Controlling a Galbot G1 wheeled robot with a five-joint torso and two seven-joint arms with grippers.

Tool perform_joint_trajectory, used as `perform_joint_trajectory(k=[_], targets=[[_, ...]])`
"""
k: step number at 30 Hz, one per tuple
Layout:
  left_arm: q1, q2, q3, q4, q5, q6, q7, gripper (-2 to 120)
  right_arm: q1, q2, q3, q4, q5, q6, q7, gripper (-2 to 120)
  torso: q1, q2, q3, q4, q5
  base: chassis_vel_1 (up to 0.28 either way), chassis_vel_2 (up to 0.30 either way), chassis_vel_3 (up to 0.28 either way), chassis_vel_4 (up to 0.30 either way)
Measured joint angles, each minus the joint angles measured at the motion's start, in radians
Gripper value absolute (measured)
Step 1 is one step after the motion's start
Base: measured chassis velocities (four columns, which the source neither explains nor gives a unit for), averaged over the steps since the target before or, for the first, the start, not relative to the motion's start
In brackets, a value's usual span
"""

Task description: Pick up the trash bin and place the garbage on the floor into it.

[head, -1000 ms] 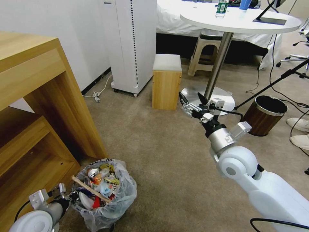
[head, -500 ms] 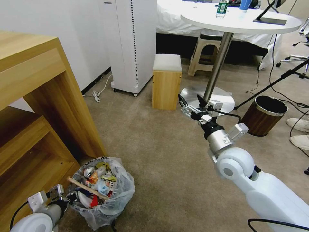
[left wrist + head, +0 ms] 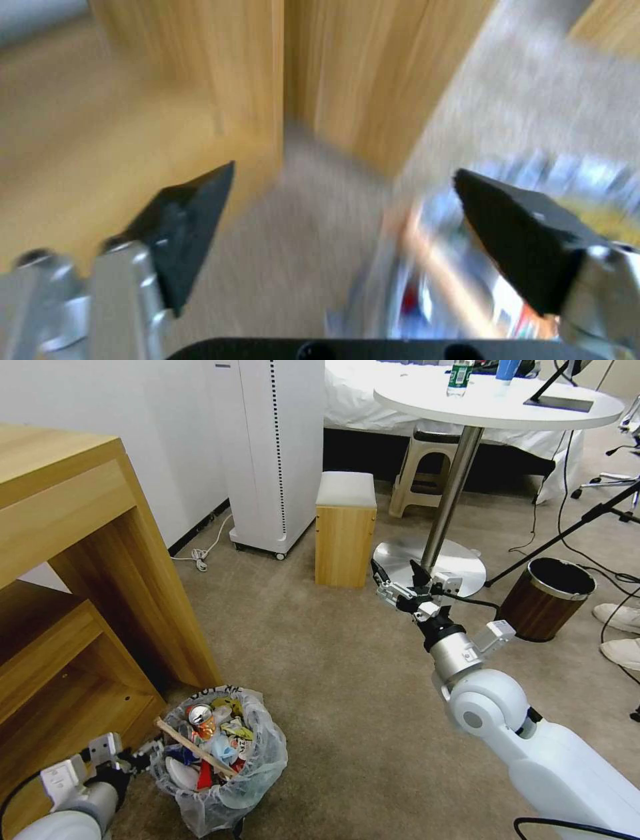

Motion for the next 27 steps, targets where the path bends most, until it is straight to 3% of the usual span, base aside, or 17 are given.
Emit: perform_joint_trajectory(k=[2, 8, 11, 12, 18, 22, 27], targets=[[0.019, -0.015, -0.021, -0.075, 0.038, -0.017, 0.012, 99, -0.009, 0.001, 0.051, 0.002, -0.024, 0.008, 0.015, 100, 0.000, 0.000, 0.000, 0.0001, 0.0001, 0.000, 0.000, 0.000, 0.000], [0.058, -0.039, -0.031, -0.160, 0.096, -0.025, 0.012, 100, -0.048, -0.022, 0.185, 0.052, -0.020, -0.026, 0.072, 100, 0.000, 0.000, 0.000, 0.0001, -0.0002, 0.000, 0.000, 0.000, 0.000], [0.095, -0.058, -0.028, -0.225, 0.141, -0.032, 0.010, 100, -0.122, -0.054, 0.363, 0.062, -0.010, -0.053, 0.105, 100, 0.000, 0.000, 0.000, 0.0001, 0.0002, 0.000, 0.000, 0.000, 0.000], [0.095, -0.058, -0.028, -0.225, 0.141, -0.032, 0.010, 100, -0.122, -0.054, 0.363, 0.062, -0.010, -0.053, 0.105, 100, 0.000, 0.000, 0.000, 0.0001, 0.0002, 0.000, 0.000, 0.000, 0.000], [0.153, -0.078, -0.011, -0.258, 0.224, -0.051, 0.011, 100, -0.341, -0.035, 0.646, 0.106, -0.011, -0.105, 0.130, 100, 0.000, 0.000, 0.000, -0.0001, 0.0001, 0.000, 0.000, 0.000, 0.000], [0.174, -0.092, 0.011, -0.258, 0.297, -0.075, 0.011, 100, -0.483, 0.020, 0.715, 0.122, -0.116, -0.093, 0.138, 100, 0.000, 0.000, 0.000, -0.0004, 0.0000, 0.000, 0.000, 0.000, 0.000], [0.169, -0.106, 0.032, -0.257, 0.305, -0.075, -0.005, 100, -0.546, 0.066, 0.687, 0.115, -0.224, -0.077, 0.138, 100, 0.000, 0.000, 0.000, 0.0002, -0.0002, 0.000, 0.000, 0.000, 0.000]])
